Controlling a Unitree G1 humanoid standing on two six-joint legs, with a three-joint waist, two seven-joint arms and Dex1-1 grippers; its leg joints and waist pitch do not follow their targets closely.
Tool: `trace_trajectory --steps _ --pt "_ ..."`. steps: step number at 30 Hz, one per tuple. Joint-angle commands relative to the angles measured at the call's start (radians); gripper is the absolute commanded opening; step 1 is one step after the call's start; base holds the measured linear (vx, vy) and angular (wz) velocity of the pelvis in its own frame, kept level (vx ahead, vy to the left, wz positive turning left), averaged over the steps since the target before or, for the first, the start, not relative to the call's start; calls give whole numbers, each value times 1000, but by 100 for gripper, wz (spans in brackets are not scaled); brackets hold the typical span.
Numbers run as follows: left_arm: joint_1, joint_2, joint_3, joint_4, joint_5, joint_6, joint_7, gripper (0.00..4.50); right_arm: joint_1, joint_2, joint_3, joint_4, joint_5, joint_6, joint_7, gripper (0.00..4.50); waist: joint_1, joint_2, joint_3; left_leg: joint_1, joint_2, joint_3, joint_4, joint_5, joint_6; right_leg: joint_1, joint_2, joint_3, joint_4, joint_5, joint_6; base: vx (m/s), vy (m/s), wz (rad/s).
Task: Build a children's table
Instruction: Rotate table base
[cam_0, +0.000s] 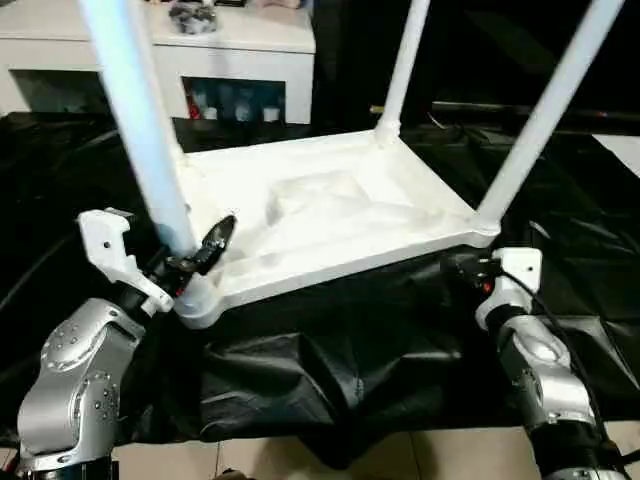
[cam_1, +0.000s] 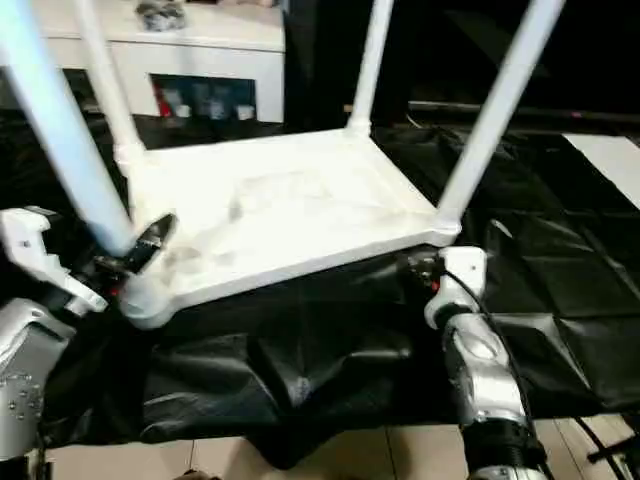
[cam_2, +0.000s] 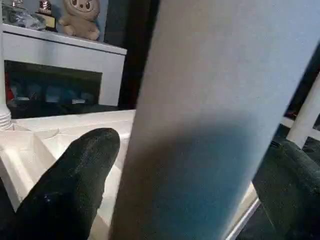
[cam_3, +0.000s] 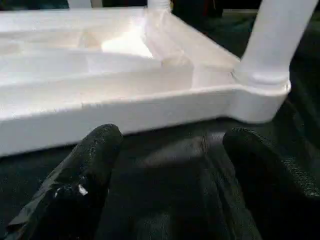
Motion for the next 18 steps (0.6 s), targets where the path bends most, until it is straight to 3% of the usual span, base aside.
trace_trajectory --steps 1,2,3,4,5,6,8,10,13,17,18 --pt "-17 5 -37 23 -8 19 -45 445 -54 -17 8 68 -31 30 -14 379 -6 -2 -43 29 35 -34 -95 -581 -68 8 -33 15 -88 -502 -73 0 0 0" --pt "5 44 -71 -9 -75 97 -150 445 -135 -25 16 169 -51 45 -23 379 -7 -20 -48 27 33 -32 -91 -555 -65 9 -39 15 -81 -503 -86 0 0 0" --pt "5 44 -71 -9 -75 97 -150 445 -135 -25 16 169 -51 45 -23 379 -7 -11 -50 22 30 -35 -90 -541 -63 12 -39 15 -70 -493 -100 0 0 0" --pt "35 88 -101 -60 -167 205 -250 445 -212 -31 24 265 -70 57 -34 379 -8 -12 -49 25 34 -31 -89 -529 -67 7 -40 18 -69 -466 -118 0 0 0" --pt "50 110 -117 -88 -200 249 -285 445 -236 -32 27 298 -76 59 -36 379 -9 -9 -48 23 32 -33 -90 -528 -68 9 -41 17 -63 -458 -131 0 0 0" --pt "72 152 -156 -133 -225 294 -316 445 -254 -30 31 326 -80 58 -31 379 -3 -7 -47 33 36 -28 -90 -531 -70 2 -37 21 -63 -422 -141 0 0 0" --pt "80 173 -183 -153 -227 313 -323 445 -263 -27 35 340 -82 57 -25 379 2 -7 -42 42 36 -19 -90 -537 -67 -7 -31 27 -68 -400 -144 0 0 0" --pt "78 188 -208 -162 -227 325 -327 445 -282 -23 43 370 -87 48 -14 379 4 -11 -45 43 36 -18 -88 -528 -69 -3 -31 28 -66 -389 -141 0 0 0" --pt "65 196 -234 -171 -242 342 -338 445 -331 -15 55 445 -104 31 -5 379 -1 -14 -48 33 35 -20 -90 -494 -74 10 -32 26 -59 -373 -140 0 0 0" --pt "52 201 -256 -183 -252 372 -342 445 -385 4 61 533 -112 26 28 379 -8 -18 -47 30 35 -23 -90 -508 -85 13 -34 26 -60 -402 -135 0 0 0" --pt "43 199 -268 -190 -253 376 -340 445 -389 8 68 540 -119 20 33 379 -9 -25 -47 31 35 -22 -89 -508 -83 12 -33 25 -62 -407 -133 0 0 0"
